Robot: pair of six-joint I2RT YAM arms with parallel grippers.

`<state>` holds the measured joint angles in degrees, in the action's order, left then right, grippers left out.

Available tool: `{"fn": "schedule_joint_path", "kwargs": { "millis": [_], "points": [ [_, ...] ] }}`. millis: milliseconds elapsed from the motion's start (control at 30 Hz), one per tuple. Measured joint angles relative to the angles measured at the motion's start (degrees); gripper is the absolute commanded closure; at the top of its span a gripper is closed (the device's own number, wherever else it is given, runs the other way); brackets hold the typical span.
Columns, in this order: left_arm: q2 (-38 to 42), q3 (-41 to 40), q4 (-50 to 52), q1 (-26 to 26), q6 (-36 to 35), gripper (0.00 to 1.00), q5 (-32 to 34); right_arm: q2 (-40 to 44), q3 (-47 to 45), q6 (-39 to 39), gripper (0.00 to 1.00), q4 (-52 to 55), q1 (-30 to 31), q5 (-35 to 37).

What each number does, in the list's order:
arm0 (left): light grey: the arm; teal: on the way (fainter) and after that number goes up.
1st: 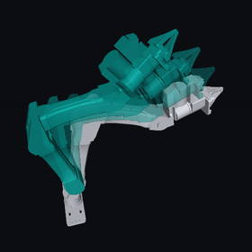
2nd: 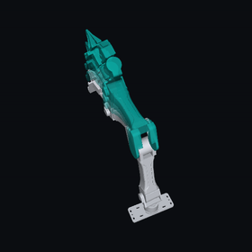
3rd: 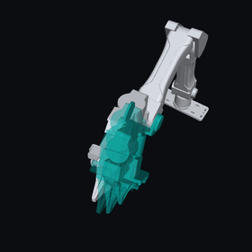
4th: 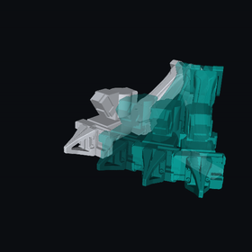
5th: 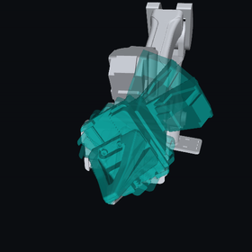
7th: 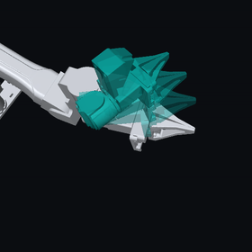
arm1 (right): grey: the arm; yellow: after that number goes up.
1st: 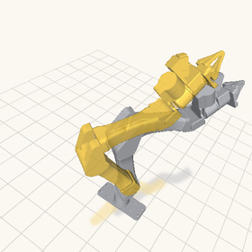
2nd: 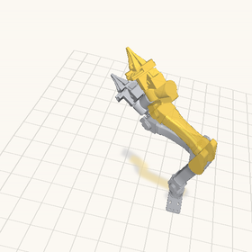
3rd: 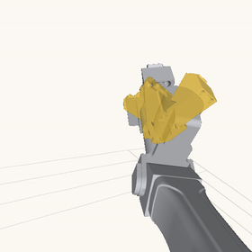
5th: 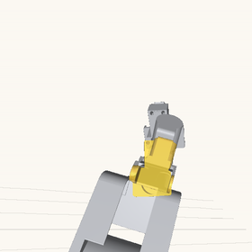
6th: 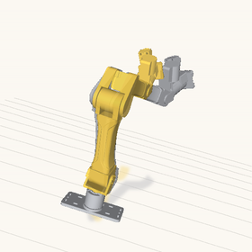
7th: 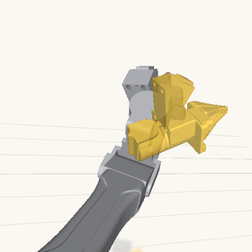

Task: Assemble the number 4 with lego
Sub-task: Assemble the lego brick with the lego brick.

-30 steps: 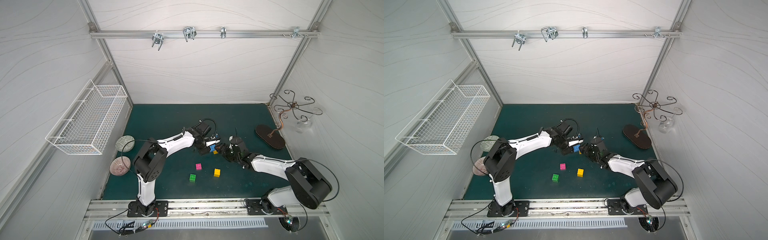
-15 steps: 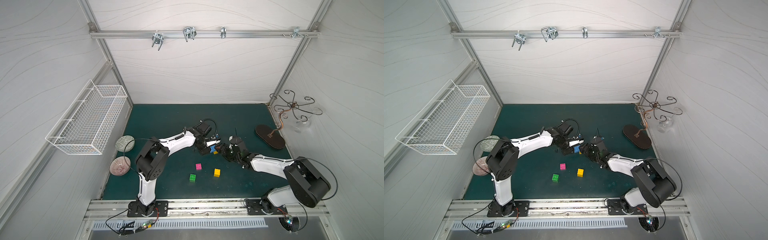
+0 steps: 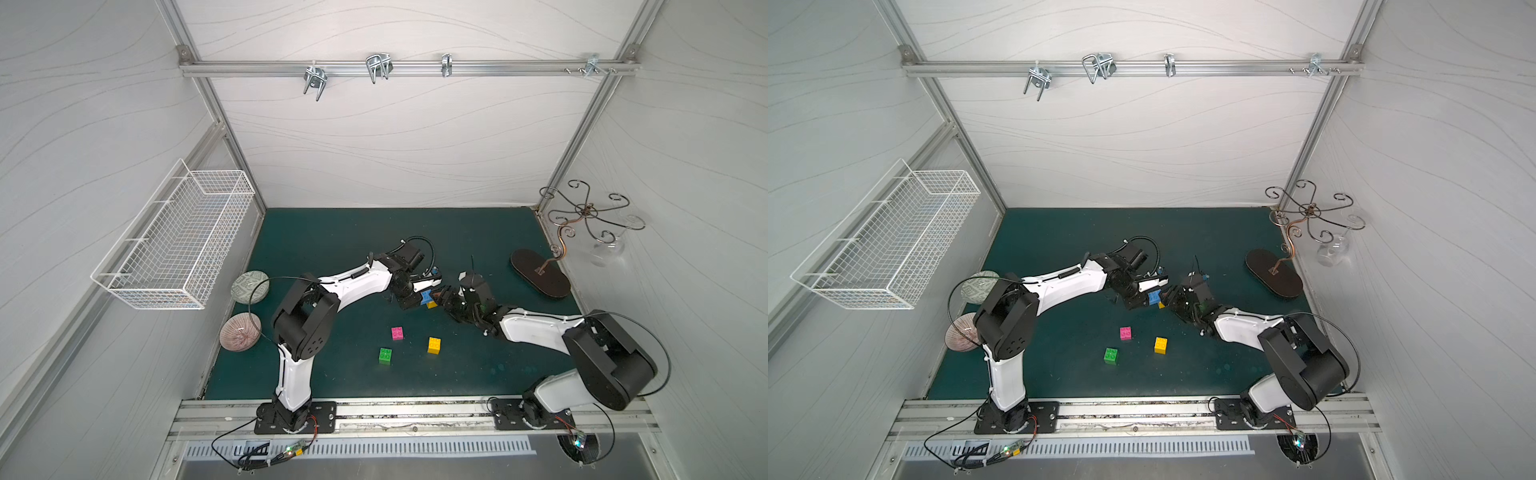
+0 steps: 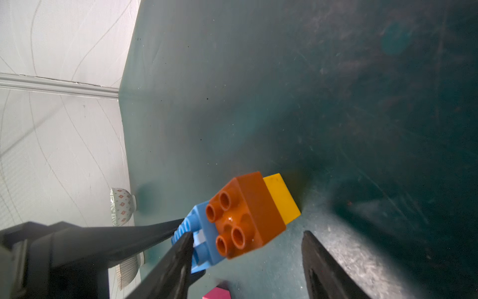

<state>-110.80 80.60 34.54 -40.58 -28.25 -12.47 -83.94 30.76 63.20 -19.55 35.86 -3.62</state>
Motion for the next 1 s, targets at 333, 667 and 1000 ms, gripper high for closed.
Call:
{"fn": "schedule_joint_path", "kwargs": {
  "millis": [333,667,1000],
  "points": [
    [-0.35,0.24,0.57,0.04,0.04,1.00,-0.07,-0.50,-0.02,0.50,0.38,-0.44,-0.22,-0.13],
    [-1.01,1.05,1.18,0.04,0.22,1.00,-0.28,-0.55,-0.20,1.84,0.40,-0.55,-0.26,-0.24],
    [-1.14,1.38,1.55,0.04,0.39,1.00,-0.28,-0.70,-0.20,3.34,0.43,-0.74,-0.26,-0.35]
  ]
}}
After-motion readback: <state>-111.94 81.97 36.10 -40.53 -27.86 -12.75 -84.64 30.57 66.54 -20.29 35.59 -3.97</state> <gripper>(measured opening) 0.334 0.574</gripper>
